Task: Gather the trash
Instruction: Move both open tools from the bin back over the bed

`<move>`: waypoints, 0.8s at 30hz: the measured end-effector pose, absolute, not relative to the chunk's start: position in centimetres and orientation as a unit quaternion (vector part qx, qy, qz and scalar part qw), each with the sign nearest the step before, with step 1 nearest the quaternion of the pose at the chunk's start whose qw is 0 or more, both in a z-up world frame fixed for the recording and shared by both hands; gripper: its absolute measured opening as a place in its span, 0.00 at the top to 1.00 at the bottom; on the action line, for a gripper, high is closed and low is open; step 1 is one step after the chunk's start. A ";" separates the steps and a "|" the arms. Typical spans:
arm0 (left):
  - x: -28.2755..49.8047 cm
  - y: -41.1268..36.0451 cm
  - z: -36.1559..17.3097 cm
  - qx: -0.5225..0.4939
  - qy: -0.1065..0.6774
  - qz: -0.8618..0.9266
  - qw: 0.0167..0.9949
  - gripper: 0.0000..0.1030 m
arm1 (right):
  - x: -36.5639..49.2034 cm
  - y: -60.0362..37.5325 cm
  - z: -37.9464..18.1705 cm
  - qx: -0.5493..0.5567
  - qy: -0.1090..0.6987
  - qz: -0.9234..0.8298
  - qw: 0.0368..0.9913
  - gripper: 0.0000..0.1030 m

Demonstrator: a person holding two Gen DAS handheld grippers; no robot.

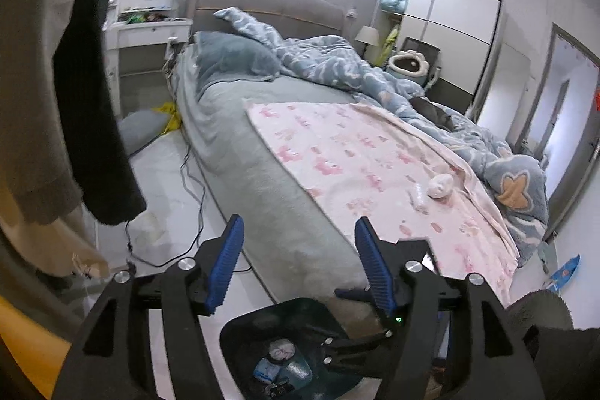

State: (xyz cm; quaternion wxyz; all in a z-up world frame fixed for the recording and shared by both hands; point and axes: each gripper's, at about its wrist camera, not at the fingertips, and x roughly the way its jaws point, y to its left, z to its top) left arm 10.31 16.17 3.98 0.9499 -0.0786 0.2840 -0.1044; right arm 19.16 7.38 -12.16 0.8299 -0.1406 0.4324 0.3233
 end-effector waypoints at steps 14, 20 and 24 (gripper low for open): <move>14.0 9.1 4.0 -0.068 0.280 -0.154 0.945 0.25 | 22.8 -2.9 -6.3 -0.066 0.371 0.267 0.887 0.30; 16.3 5.9 3.0 -0.079 0.295 -0.173 0.936 0.25 | 24.2 -7.0 -5.3 -0.070 0.356 0.242 0.900 0.28; 17.7 4.0 2.6 -0.075 0.294 -0.186 0.935 0.25 | 25.5 -9.8 -5.0 -0.074 0.351 0.218 0.908 0.28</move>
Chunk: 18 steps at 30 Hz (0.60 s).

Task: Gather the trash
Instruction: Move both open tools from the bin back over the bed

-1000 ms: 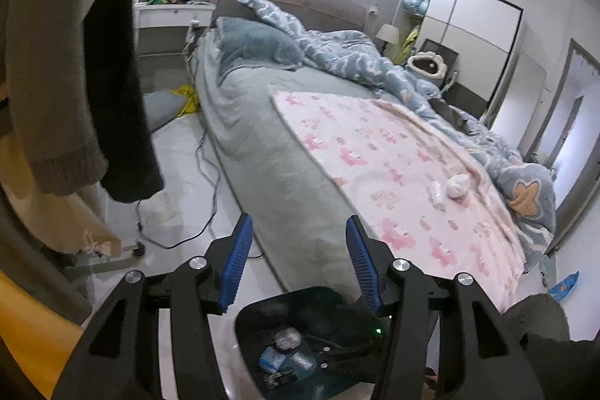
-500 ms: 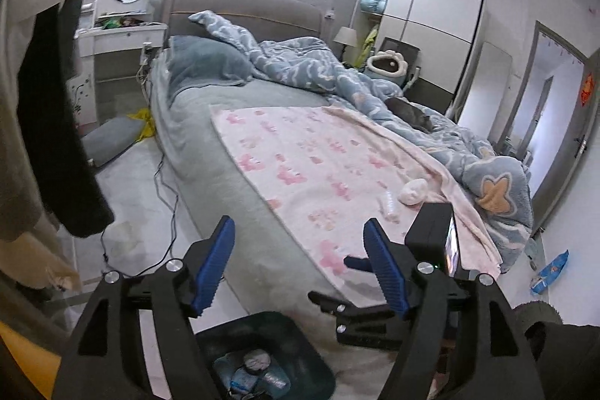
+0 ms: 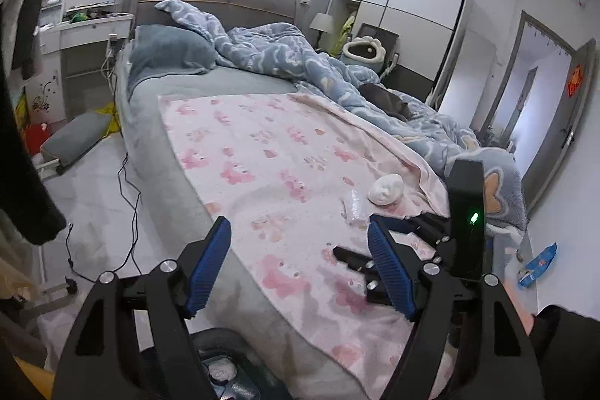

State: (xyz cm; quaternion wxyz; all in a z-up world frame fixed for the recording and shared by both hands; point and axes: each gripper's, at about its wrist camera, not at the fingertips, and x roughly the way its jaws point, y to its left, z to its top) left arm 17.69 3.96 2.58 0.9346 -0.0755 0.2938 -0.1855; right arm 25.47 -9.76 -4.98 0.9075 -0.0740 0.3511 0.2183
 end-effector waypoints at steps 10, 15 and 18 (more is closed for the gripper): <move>22.9 0.4 -1.2 -0.104 0.339 -0.183 0.917 0.26 | 28.1 -17.3 -4.8 -0.038 0.348 0.163 0.923 0.27; 25.3 -1.9 -2.5 -0.110 0.357 -0.197 0.907 0.26 | 29.2 -19.3 -4.7 -0.062 0.342 0.139 0.927 0.25; 26.2 -3.2 -3.0 -0.103 0.361 -0.202 0.904 0.26 | 29.8 -20.5 -5.1 -0.075 0.345 0.125 0.927 0.25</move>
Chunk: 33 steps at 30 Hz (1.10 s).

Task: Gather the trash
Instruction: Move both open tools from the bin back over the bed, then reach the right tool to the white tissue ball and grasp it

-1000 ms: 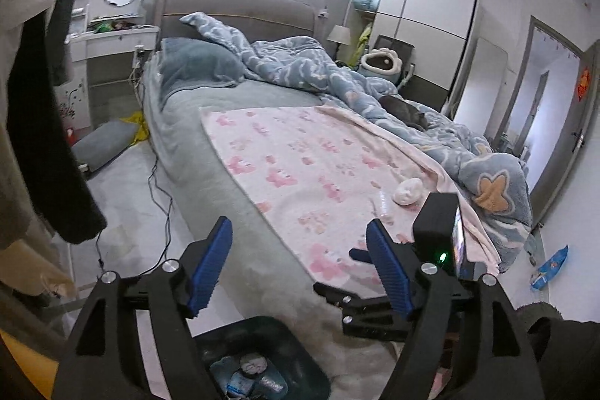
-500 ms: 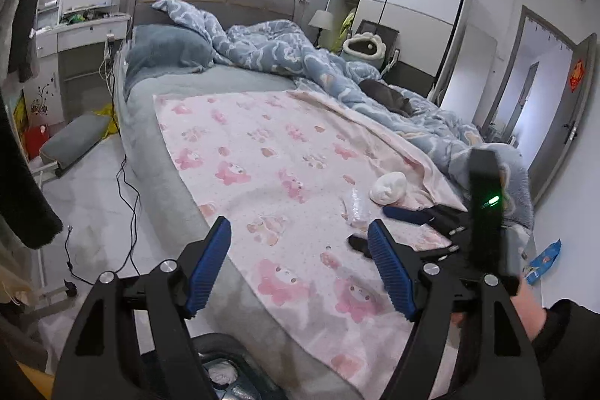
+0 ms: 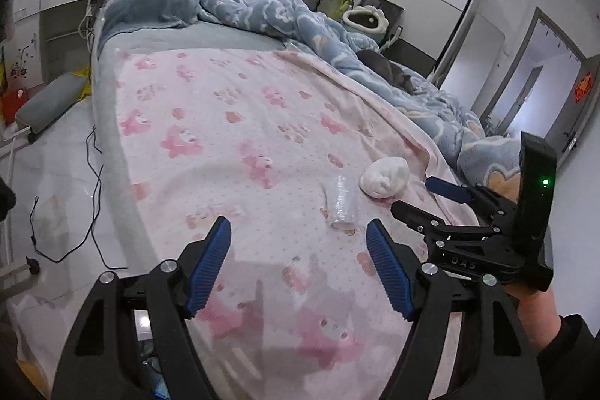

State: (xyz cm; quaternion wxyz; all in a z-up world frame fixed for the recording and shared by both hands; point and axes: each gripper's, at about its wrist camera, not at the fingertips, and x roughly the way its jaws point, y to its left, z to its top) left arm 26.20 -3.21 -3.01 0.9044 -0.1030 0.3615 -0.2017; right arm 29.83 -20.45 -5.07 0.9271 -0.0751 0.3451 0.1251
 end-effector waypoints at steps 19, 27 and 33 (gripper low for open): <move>32.9 -10.3 -8.1 -0.066 0.417 -0.243 0.873 0.31 | 34.6 -24.5 -7.6 -0.079 0.386 0.109 0.913 0.23; 35.1 -11.6 -9.5 -0.089 0.431 -0.263 0.859 0.44 | 35.5 -24.8 -8.5 -0.089 0.388 0.119 0.909 0.23; 36.1 -12.2 -10.5 -0.093 0.443 -0.278 0.847 0.63 | 36.4 -24.5 -9.1 -0.109 0.392 0.112 0.907 0.23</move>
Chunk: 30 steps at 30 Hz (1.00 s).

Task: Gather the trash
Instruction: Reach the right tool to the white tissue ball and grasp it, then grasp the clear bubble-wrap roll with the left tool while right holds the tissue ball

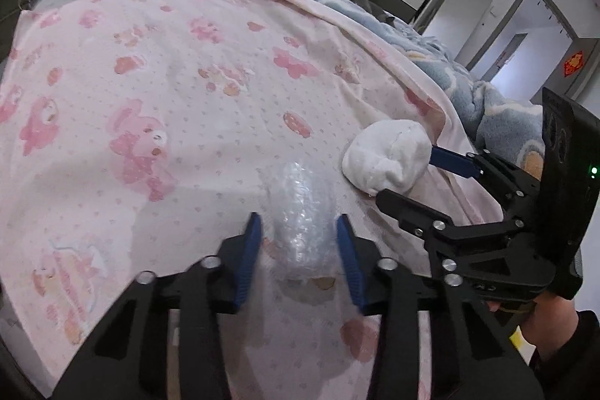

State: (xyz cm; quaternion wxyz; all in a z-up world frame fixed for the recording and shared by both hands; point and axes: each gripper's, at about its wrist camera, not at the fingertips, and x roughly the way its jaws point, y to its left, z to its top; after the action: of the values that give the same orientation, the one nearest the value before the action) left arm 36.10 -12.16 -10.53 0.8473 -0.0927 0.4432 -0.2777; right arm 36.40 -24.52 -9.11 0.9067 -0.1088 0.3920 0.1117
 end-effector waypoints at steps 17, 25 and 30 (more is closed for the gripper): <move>35.2 -9.3 -7.6 -0.086 0.410 -0.264 0.869 0.68 | 38.5 -22.5 -10.8 -0.161 0.411 0.068 0.895 0.34; 34.8 -5.7 -6.9 -0.078 0.406 -0.237 0.879 0.68 | 39.0 -21.0 -8.5 -0.151 0.377 0.044 0.913 0.41; 34.3 -3.5 -6.3 -0.070 0.400 -0.225 0.886 0.68 | 39.1 -19.6 -7.0 -0.126 0.359 0.058 0.923 0.41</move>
State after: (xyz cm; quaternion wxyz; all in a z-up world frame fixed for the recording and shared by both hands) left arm 34.25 -3.48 -6.26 0.8859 -0.0698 0.3995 -0.2251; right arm 39.15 -19.61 -6.98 0.9228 -0.1259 0.3594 0.0577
